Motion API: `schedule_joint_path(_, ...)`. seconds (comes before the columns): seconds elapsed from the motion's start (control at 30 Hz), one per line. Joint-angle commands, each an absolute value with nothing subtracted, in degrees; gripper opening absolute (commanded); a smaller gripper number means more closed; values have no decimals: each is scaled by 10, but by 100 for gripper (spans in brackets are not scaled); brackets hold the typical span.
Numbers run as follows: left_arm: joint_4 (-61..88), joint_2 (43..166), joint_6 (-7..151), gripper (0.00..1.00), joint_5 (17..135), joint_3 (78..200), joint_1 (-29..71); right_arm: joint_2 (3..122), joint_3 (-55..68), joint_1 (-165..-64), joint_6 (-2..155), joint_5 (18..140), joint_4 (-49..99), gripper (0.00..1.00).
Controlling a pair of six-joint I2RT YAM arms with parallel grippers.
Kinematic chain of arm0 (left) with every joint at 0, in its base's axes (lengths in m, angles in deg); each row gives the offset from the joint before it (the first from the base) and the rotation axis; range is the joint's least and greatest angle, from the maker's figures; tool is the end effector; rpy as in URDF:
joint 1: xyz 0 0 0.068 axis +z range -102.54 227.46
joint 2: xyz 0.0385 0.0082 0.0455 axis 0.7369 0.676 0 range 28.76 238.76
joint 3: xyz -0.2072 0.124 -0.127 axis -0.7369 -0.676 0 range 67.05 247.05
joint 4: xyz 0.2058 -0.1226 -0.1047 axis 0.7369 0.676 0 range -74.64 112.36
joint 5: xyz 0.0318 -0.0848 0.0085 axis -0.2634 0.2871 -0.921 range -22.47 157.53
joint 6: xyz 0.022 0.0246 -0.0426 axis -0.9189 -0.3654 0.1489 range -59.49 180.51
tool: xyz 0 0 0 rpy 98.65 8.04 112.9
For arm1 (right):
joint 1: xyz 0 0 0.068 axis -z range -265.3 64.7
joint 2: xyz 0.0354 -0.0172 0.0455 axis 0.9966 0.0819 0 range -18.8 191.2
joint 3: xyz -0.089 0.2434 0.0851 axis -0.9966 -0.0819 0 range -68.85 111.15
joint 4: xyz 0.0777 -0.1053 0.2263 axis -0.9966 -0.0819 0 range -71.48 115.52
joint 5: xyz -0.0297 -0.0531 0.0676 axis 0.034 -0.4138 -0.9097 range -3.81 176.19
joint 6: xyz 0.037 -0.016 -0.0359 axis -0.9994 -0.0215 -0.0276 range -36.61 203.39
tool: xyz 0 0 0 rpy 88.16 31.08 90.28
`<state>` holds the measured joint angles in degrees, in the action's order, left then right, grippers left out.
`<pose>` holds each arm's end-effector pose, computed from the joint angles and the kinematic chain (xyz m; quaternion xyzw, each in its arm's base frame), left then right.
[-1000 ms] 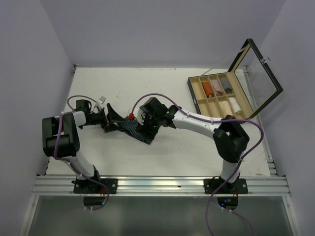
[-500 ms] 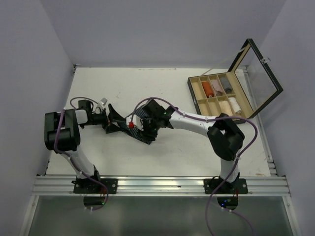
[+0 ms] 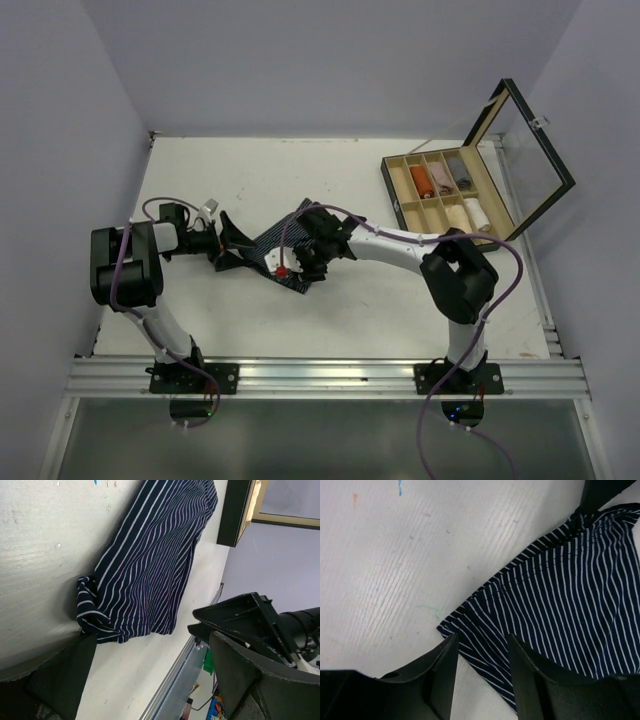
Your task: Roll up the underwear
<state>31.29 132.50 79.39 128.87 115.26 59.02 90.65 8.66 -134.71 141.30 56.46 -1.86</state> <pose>0.3000 0.0294 0.1156 -0.1435 0.8407 -0.5112 0.1062 0.2476 0.3161 0.1934 -0.7910 0.4977 0.2277 0.2734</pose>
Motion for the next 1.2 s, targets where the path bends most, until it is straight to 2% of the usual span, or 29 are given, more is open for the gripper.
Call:
schedule_joint_path(0.0,318,1342,769,100,1250,1161,587,877,57,-1348,1532,560,2,47)
schedule_joint_path(0.2,318,1344,769,100,1248,1161,588,874,29,-1350,1600,563,28,43)
schedule_joint_path(0.6,324,1350,764,100,1247,1162,588,871,21,-1351,1594,557,65,38)
schedule_joint_path(1.17,326,1347,762,100,1250,1160,589,901,11,-1360,1617,562,93,36)
